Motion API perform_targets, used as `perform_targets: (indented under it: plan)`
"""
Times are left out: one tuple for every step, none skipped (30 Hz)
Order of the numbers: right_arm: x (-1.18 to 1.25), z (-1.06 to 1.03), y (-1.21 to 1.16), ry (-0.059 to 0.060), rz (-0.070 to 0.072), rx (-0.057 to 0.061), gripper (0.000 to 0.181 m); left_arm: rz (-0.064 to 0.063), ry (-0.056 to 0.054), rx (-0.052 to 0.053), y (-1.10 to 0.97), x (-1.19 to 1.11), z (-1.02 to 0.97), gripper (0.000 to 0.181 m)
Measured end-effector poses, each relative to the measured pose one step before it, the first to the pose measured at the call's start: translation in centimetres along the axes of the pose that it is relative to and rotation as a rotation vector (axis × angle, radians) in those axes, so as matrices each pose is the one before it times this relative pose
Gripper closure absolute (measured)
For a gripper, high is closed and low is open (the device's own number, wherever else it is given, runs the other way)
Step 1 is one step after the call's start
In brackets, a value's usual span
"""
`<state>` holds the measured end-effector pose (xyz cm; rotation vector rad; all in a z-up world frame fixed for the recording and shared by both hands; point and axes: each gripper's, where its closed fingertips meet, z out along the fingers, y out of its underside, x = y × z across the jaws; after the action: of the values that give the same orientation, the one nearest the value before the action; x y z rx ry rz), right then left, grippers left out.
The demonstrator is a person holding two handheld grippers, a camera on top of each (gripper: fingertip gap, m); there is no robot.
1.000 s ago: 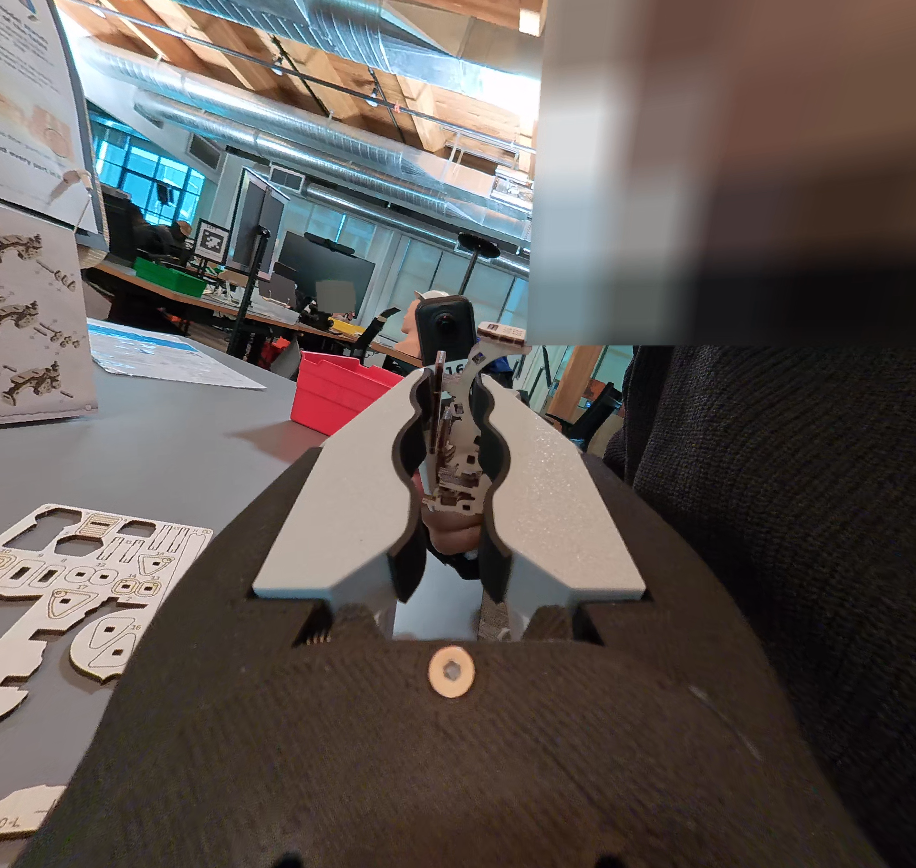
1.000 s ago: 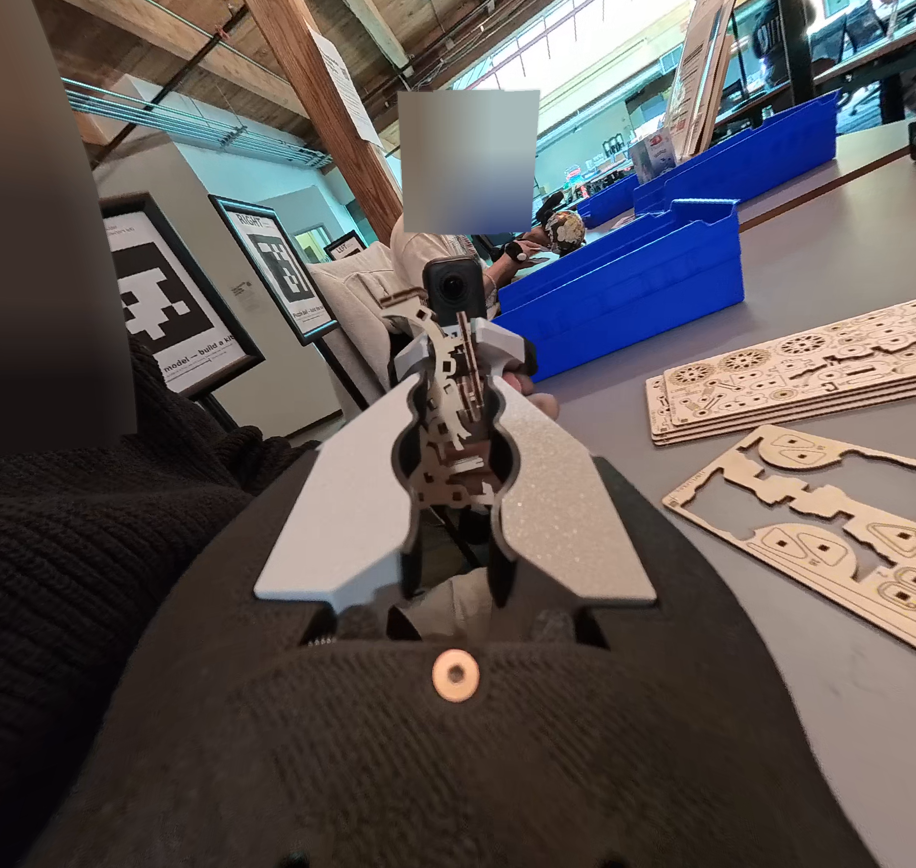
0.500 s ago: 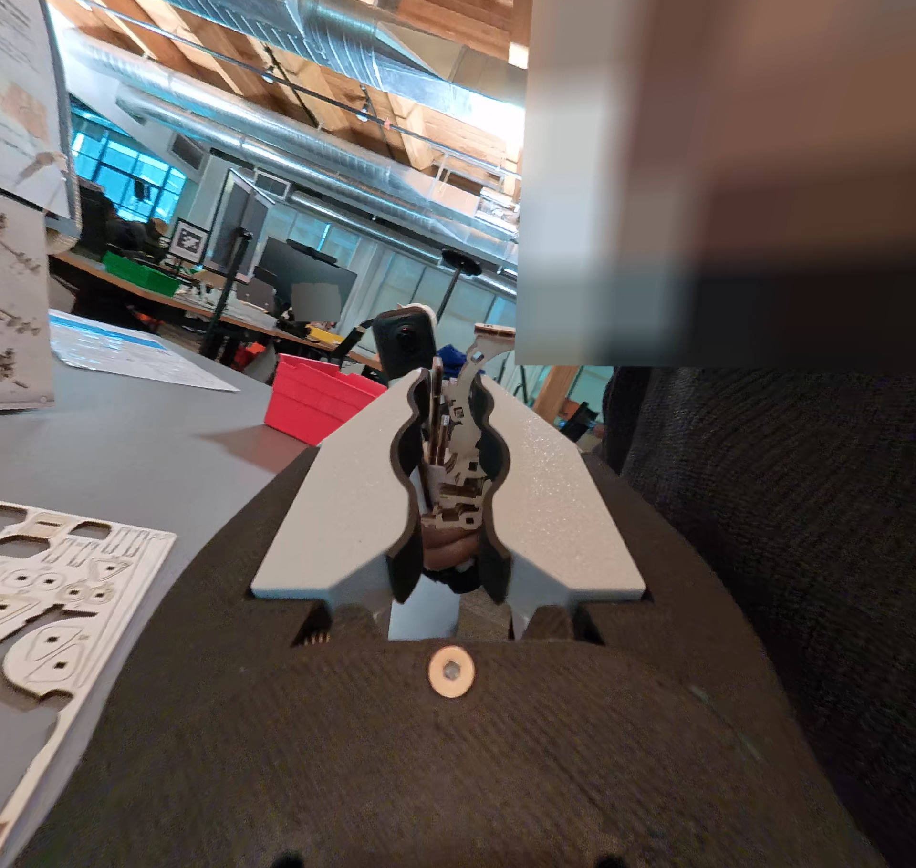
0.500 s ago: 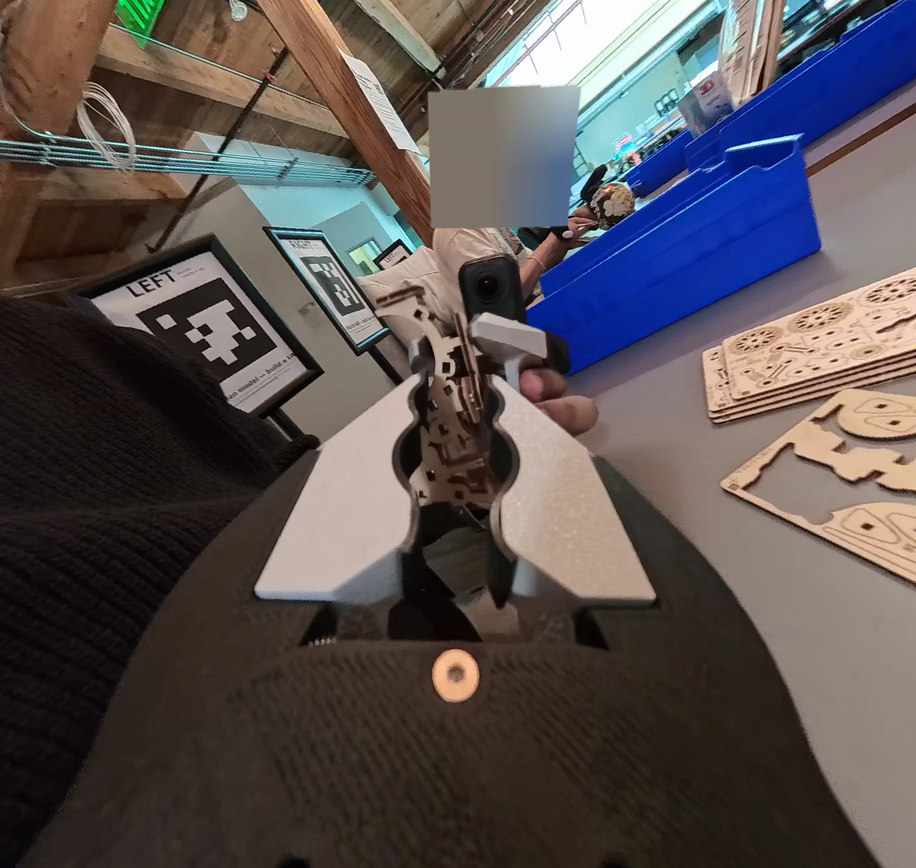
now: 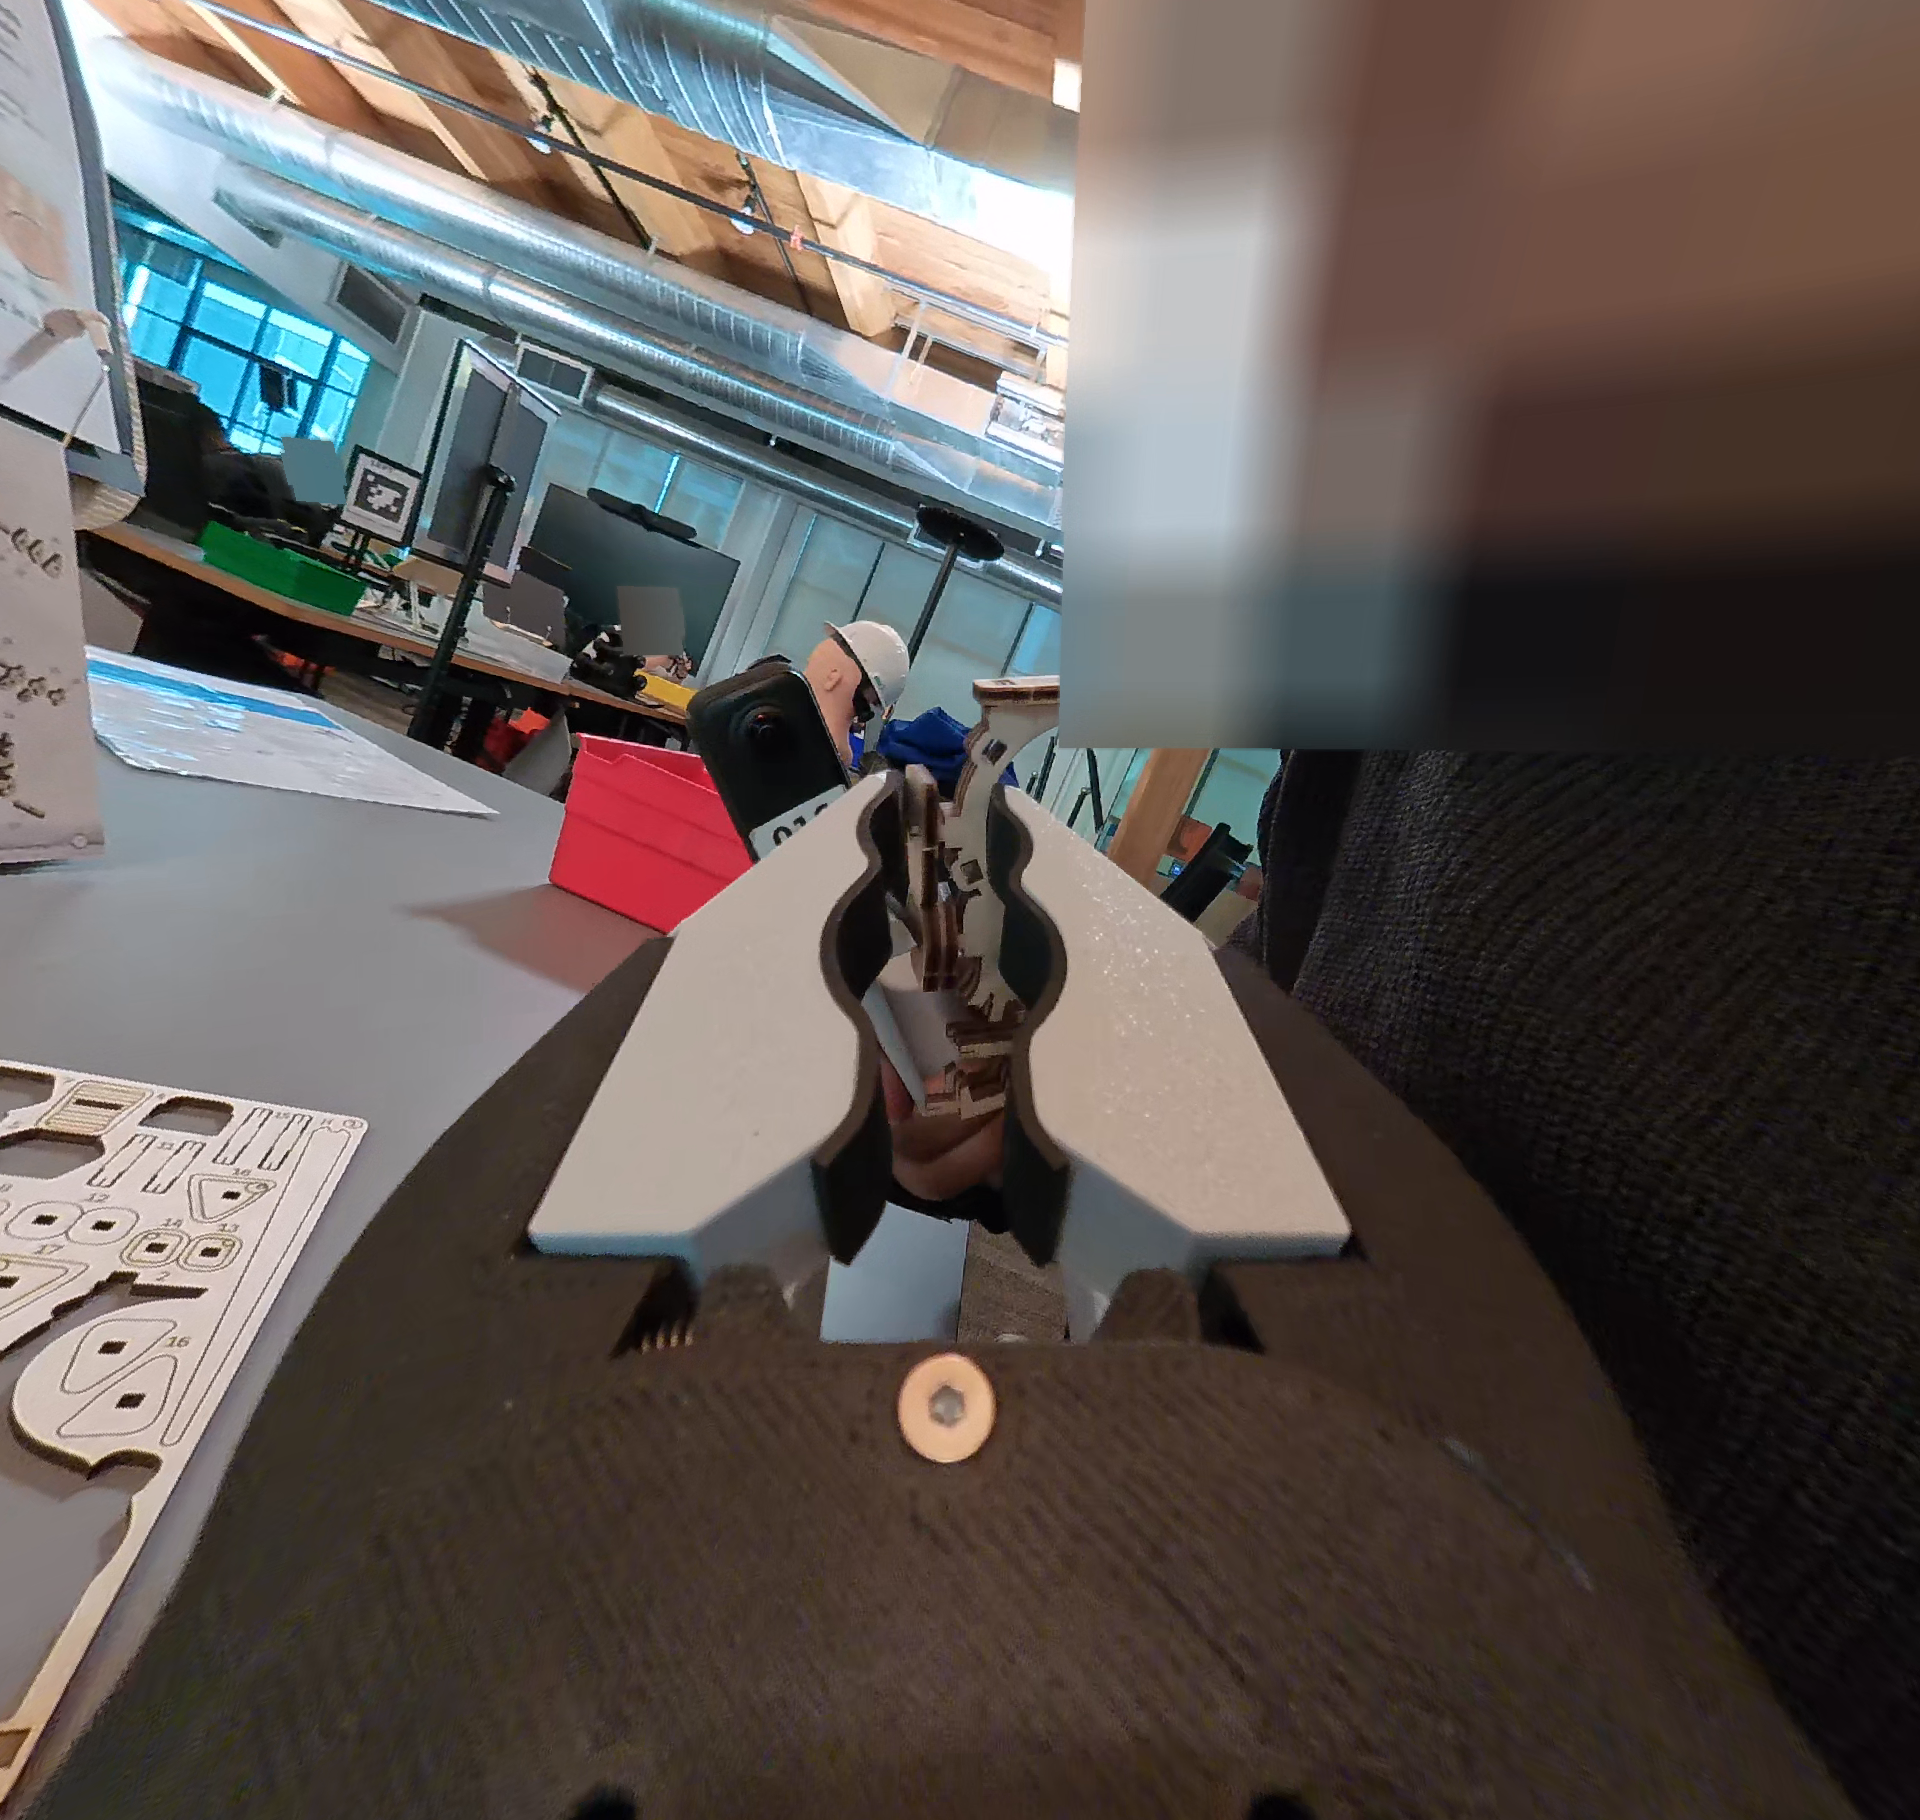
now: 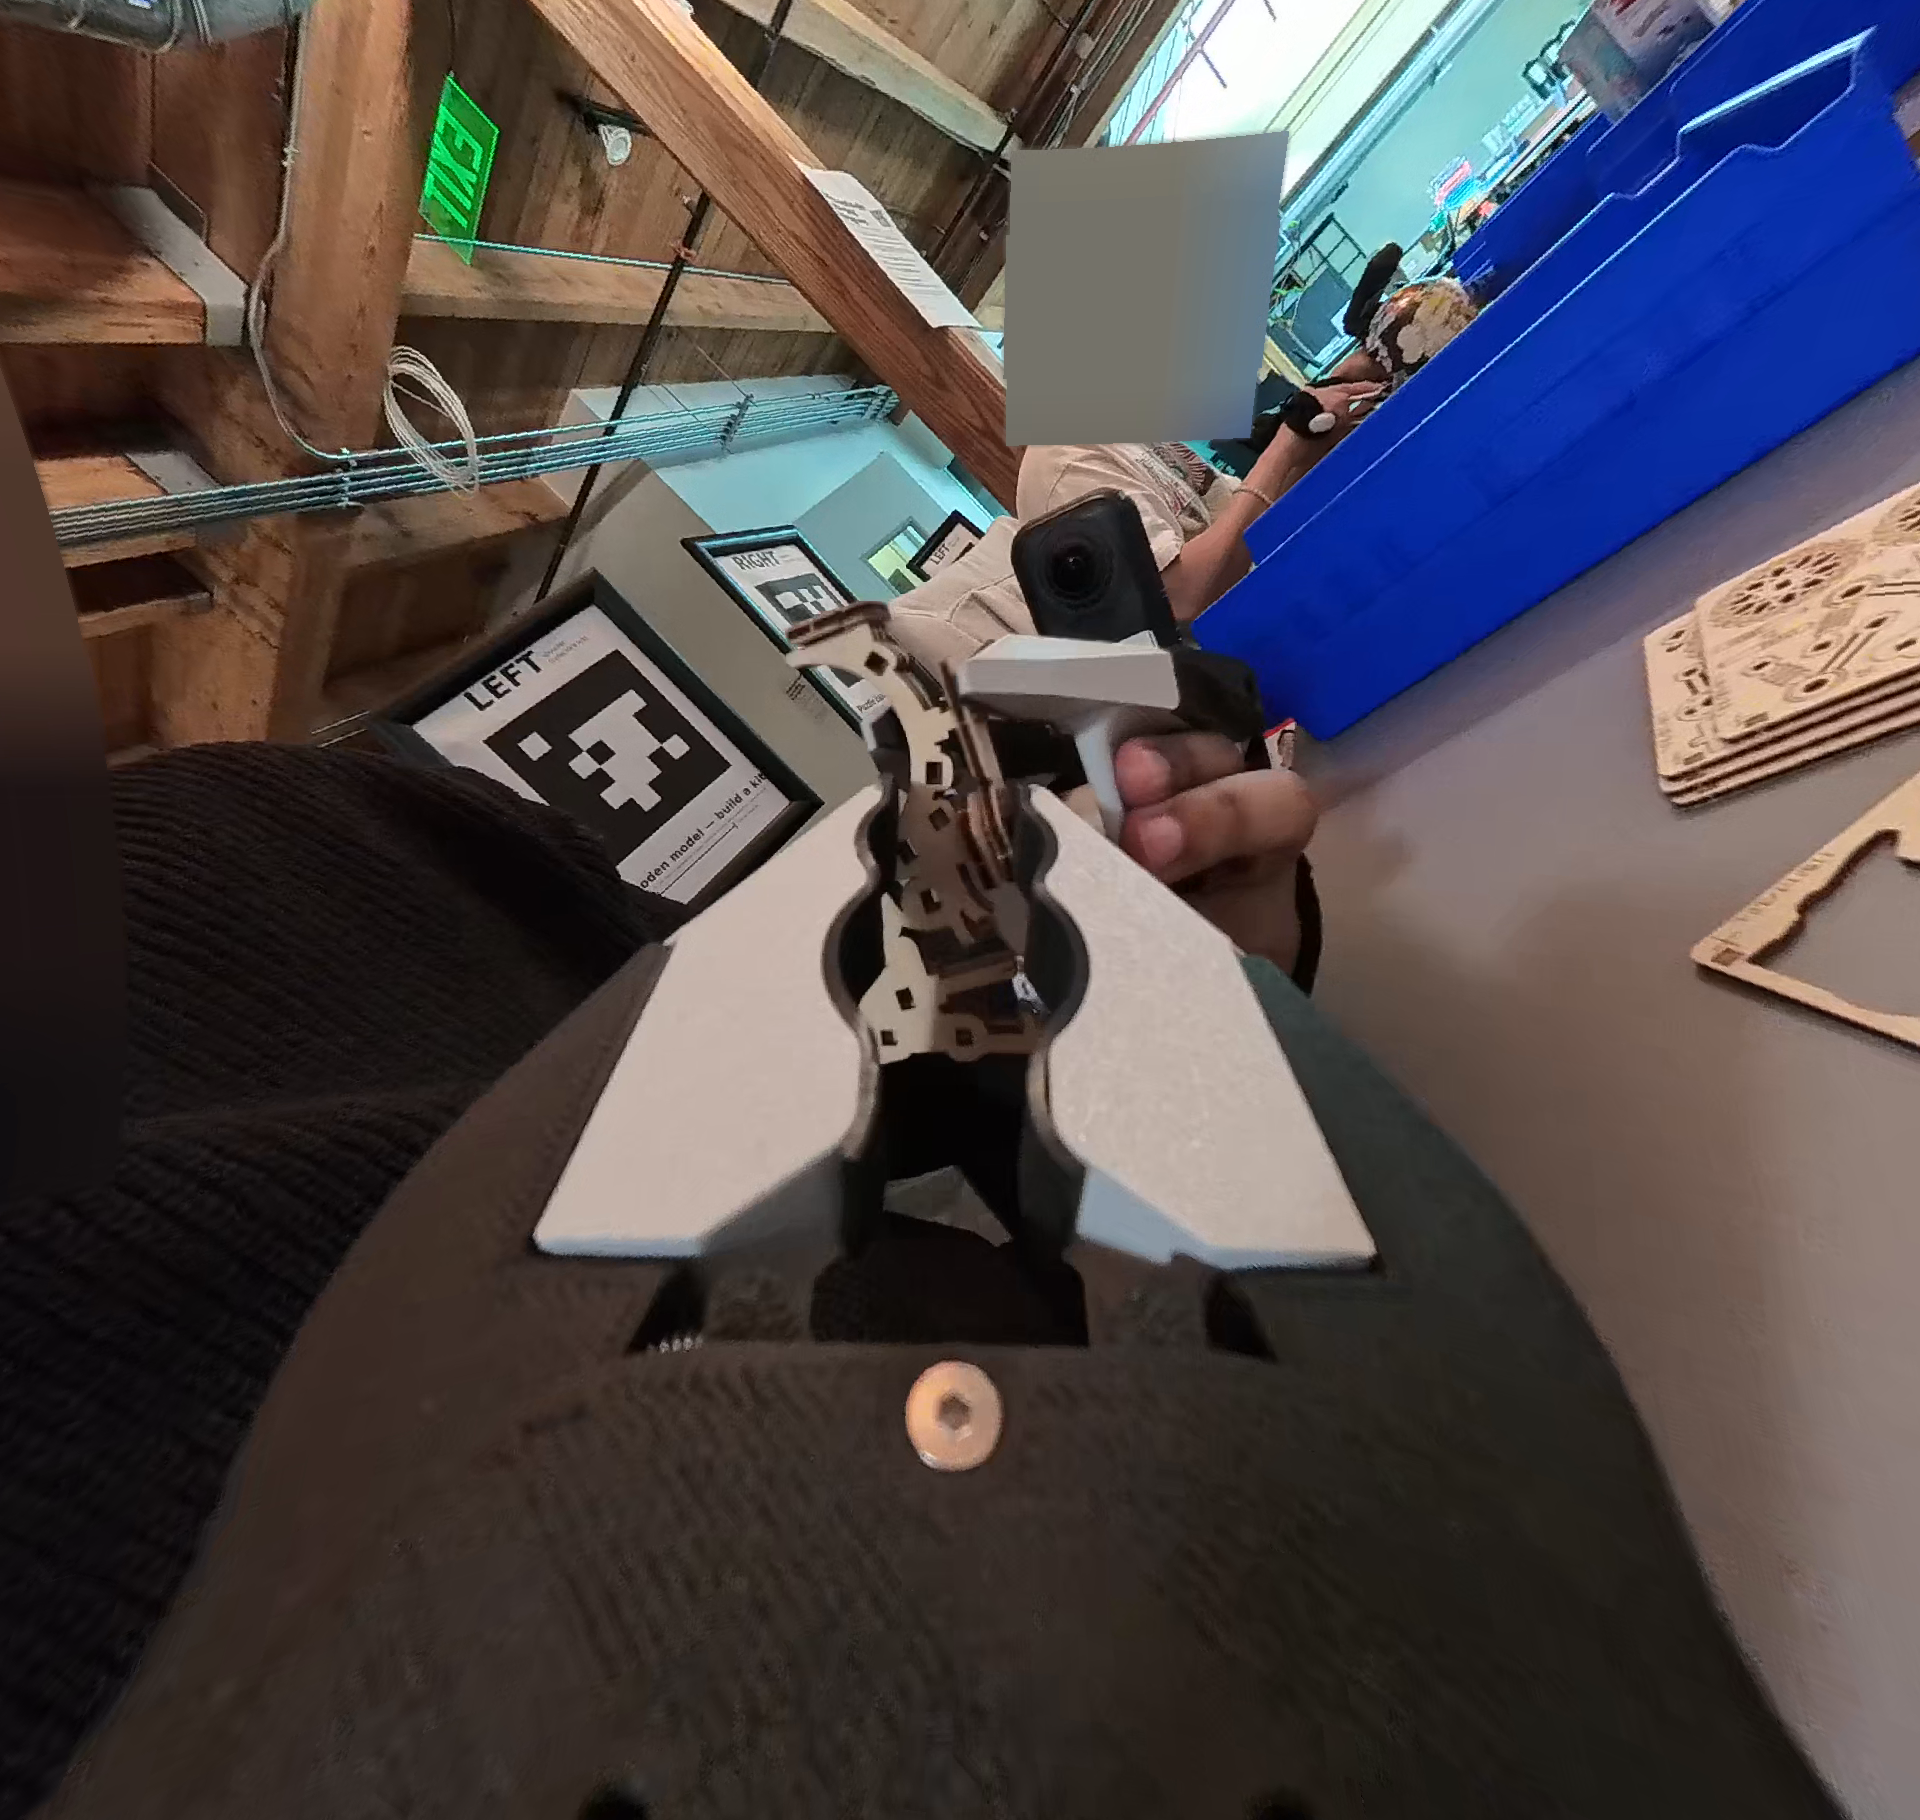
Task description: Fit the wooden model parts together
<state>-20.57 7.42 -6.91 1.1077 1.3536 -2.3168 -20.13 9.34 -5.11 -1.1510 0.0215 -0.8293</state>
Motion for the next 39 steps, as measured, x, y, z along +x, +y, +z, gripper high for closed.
perform_targets:
  plan:
    - [-0.034,0.015,0.013,-0.0018,-0.0002,-0.0006,0.16,0.0029,0.0007,0.0,0.004,0.032,0.018,0.169]
    - [-0.013,0.001,-0.009,-0.0002,-0.0015,0.0001,0.16,0.0022,-0.0001,0.0,0.005,-0.004,0.02,0.169]
    - [-0.006,-0.007,0.008,0.0001,-0.0019,-0.0011,0.16,0.0007,0.0013,-0.0018,0.026,0.013,0.012,0.168]
    - [-0.017,-0.004,0.001,0.0,-0.0016,-0.0011,0.16,0.0015,0.001,-0.0015,0.014,0.006,0.018,0.168]
    - [-0.014,-0.008,-0.01,-0.0006,-0.001,0.0003,0.16,0.002,0.0003,-0.0012,0.01,0.017,0.026,0.168]
    - [-0.044,0.003,-0.011,-0.0022,-0.0001,0.0007,0.16,0.0007,0.0032,-0.0013,-0.005,0.044,0.037,0.168]
    - [-0.06,0.006,0.006,-0.0036,0.0001,0.0003,0.16,-0.0013,0.0043,-0.0005,-0.003,0.053,0.037,0.168]
    - [-0.066,0.014,-0.008,-0.0036,-0.0011,-0.0005,0.16,-0.0031,0.0063,-0.0009,0.013,0.079,0.021,0.168]
    - [-0.049,0.007,0.016,-0.0018,-0.003,-0.0006,0.16,-0.0027,0.0052,-0.0011,0.01,0.053,0.015,0.168]
    - [-0.017,0.024,0.003,0.0003,-0.0046,0.0002,0.16,-0.0015,0.0035,-0.0019,0.007,0.018,0.009,0.168]
    - [-0.01,0.005,-0.013,0.0012,-0.0055,0.0014,0.16,-0.0004,0.0013,-0.0009,-0.006,0.005,-0.003,0.168]
    - [0.007,0.011,-0.047,0.0017,-0.0065,0.0033,0.16,0.0017,-0.0014,0.0004,-0.022,-0.024,0.011,0.168]
    - [0.012,-0.003,-0.054,0.0024,-0.0077,0.005,0.16,0.0017,-0.0033,0.0012,-0.049,-0.042,0.001,0.168]
    - [-0.003,0.022,-0.065,0.0021,-0.0095,0.005,0.16,-0.0001,-0.0007,0.0009,-0.031,-0.019,0.002,0.168]
    - [-0.025,0.01,-0.085,0.0024,-0.0116,0.0065,0.16,-0.0001,0.0002,0.0009,-0.043,0.009,-0.009,0.168]
    - [0.028,-0.021,-0.205,0.0074,-0.0144,0.0121,0.16,0.0007,-0.0018,0.0047,-0.084,-0.014,-0.015,0.168]
    - [0.171,-0.102,-0.311,0.0183,-0.0161,0.0181,0.156,0.0002,0.0013,0.0073,-0.155,0.05,-0.028,0.168]
    - [0.263,-0.176,-0.387,0.024,-0.0172,0.0195,0.151,0.0002,0.003,0.0046,-0.134,0.087,-0.021,0.168]
    - [0.131,-0.182,-0.353,0.0164,-0.0196,0.0146,0.15,0.0069,-0.0024,0.0021,-0.116,0.036,-0.017,0.168]
    - [-0.046,-0.146,-0.236,0.006,-0.0222,0.0062,0.151,0.0073,-0.0019,0.0006,-0.111,0.037,-0.027,0.168]
    - [-0.122,-0.058,-0.109,0.0025,-0.024,-0.0005,0.152,0.0045,-0.0011,-0.0013,-0.079,0.02,-0.039,0.168]
    - [-0.099,0.011,0.03,0.0047,-0.0253,-0.0057,0.152,0.0061,-0.0051,0.0009,-0.103,-0.055,-0.07,0.168]
    - [-0.068,0.087,0.219,0.0081,-0.0261,-0.0137,0.153,0.004,-0.0027,0.0019,-0.11,-0.04,-0.089,0.168]
    - [-0.066,0.16,0.34,0.0085,-0.0279,-0.0218,0.154,0.0022,-0.003,0.0021,-0.123,-0.046,-0.096,0.168]
    - [-0.117,0.198,0.371,0.0072,-0.0301,-0.0236,0.154,0.0045,-0.0045,0.0039,-0.142,-0.058,-0.09,0.168]
    - [-0.116,0.15,0.224,0.0084,-0.0276,-0.0145,0.155,0.0027,0.001,-0.0012,-0.074,0.021,-0.081,0.168]
    - [-0.051,0.035,0.013,0.0088,-0.0181,0.0001,0.158,0.0047,-0.005,-0.0049,0.0,-0.049,-0.067,0.168]
    - [0.009,-0.029,0.004,0.0055,-0.0063,0.002,0.161,0.0092,-0.005,-0.0058,0.022,-0.032,-0.028,0.168]
    - [0.047,-0.006,0.1,-0.0011,0.0063,-0.0052,0.161,0.0055,-0.0003,-0.0108,0.093,0.009,0.025,0.168]
    - [0.038,-0.01,0.07,-0.0078,0.0195,-0.0043,0.161,0.0051,-0.0025,-0.0078,0.056,-0.016,0.009,0.168]
    - [0.061,-0.015,0.022,-0.0098,0.0271,0.0003,0.161,0.0052,-0.007,-0.0094,0.091,-0.1,-0.009,0.169]
    - [0.044,-0.01,0.034,-0.0091,0.0269,0.001,0.16,0.0036,-0.0025,-0.0136,0.195,-0.055,0.005,0.168]
    - [0.092,-0.003,0.072,-0.0051,0.0231,-0.001,0.158,-0.0036,0.0003,-0.0045,0.064,-0.042,-0.02,0.168]
    - [0.155,0.001,0.078,0.0,0.0198,-0.0026,0.158,-0.0061,-0.002,-0.0031,0.042,-0.1,-0.027,0.168]
    - [0.159,-0.023,0.074,0.0008,0.0174,-0.0028,0.157,-0.0037,-0.004,-0.0056,0.099,-0.12,-0.02,0.168]
    - [0.135,-0.03,0.063,0.0005,0.0167,-0.0028,0.156,-0.0013,-0.0036,-0.0049,0.085,-0.097,-0.026,0.168]
    - [0.128,-0.016,0.052,-0.0003,0.0199,-0.0019,0.155,-0.0012,-0.004,-0.0043,0.056,-0.085,-0.006,0.168]
    - [0.102,-0.013,0.064,-0.0047,0.0248,-0.0017,0.155,0.0009,-0.0021,-0.0055,0.059,-0.053,-0.011,0.168]
    - [0.083,-0.004,0.078,-0.0075,0.0273,-0.0015,0.154,0.0052,-0.0019,-0.0059,0.05,-0.012,-0.002,0.168]
